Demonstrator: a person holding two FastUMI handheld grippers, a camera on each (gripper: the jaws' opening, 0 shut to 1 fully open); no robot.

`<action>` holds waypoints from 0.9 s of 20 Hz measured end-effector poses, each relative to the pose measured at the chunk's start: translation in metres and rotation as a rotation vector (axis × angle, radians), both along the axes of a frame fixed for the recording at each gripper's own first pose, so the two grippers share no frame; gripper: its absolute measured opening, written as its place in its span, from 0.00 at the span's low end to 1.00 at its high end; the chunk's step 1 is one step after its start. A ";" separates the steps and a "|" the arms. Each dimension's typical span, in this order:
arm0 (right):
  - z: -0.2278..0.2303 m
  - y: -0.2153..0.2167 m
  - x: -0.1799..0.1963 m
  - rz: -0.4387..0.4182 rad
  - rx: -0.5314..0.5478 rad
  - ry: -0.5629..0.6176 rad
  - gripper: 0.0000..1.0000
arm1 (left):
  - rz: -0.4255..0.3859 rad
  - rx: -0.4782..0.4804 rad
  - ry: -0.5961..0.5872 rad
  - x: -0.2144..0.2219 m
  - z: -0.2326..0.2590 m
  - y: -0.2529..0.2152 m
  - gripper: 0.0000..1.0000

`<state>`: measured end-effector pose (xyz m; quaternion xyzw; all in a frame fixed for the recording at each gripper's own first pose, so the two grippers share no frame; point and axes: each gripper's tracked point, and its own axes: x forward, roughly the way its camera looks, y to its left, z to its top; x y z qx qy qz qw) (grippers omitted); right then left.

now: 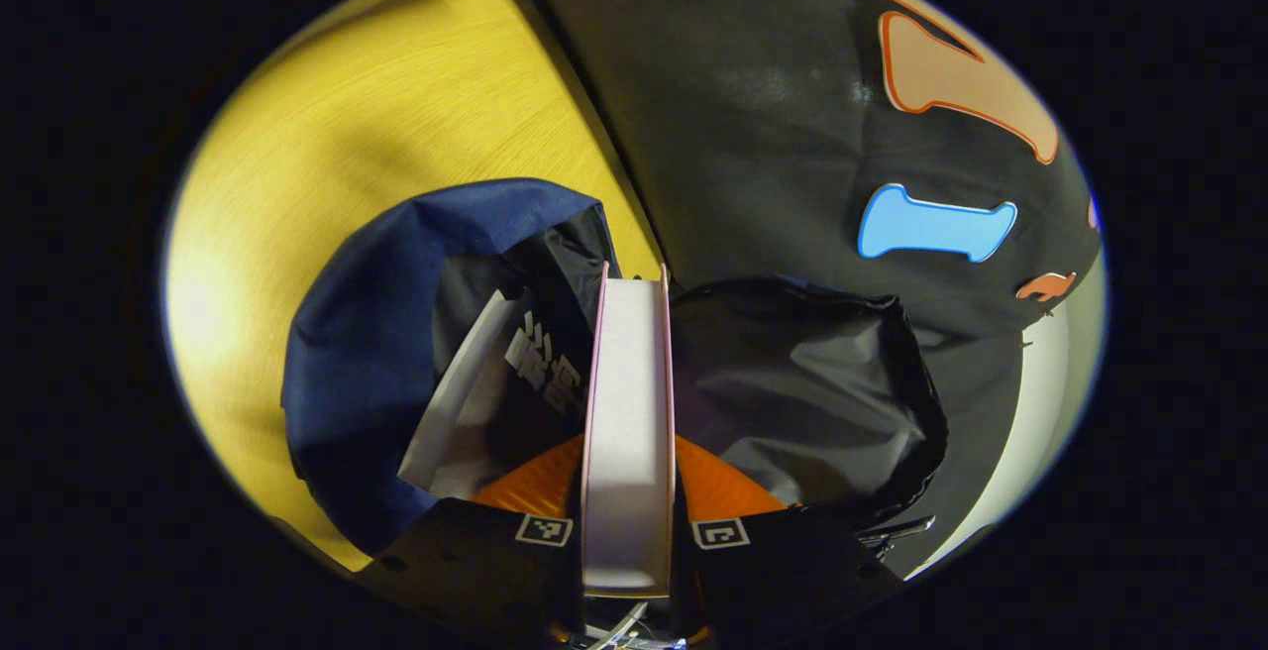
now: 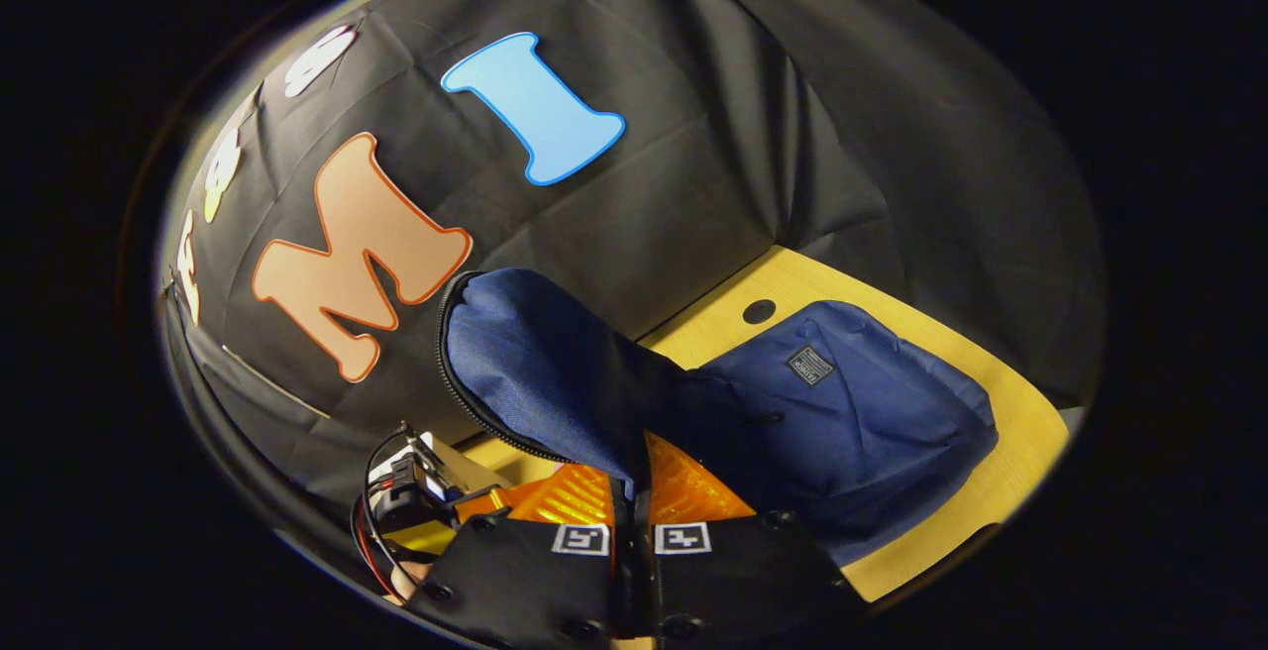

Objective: Open the schoolbag, grab two books from the bookshelf and put them into the schoolbag.

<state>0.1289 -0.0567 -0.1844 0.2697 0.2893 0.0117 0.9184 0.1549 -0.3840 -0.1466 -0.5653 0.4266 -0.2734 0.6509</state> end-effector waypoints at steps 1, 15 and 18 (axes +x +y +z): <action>0.000 -0.001 0.001 0.000 0.001 0.000 0.04 | -0.011 0.004 -0.001 -0.002 -0.002 -0.006 0.30; -0.009 -0.001 0.003 -0.006 -0.008 0.008 0.03 | -0.128 0.272 0.100 -0.009 -0.043 0.001 0.67; -0.014 0.003 0.002 -0.007 -0.011 0.012 0.03 | -0.222 0.466 0.004 -0.016 -0.039 0.008 0.80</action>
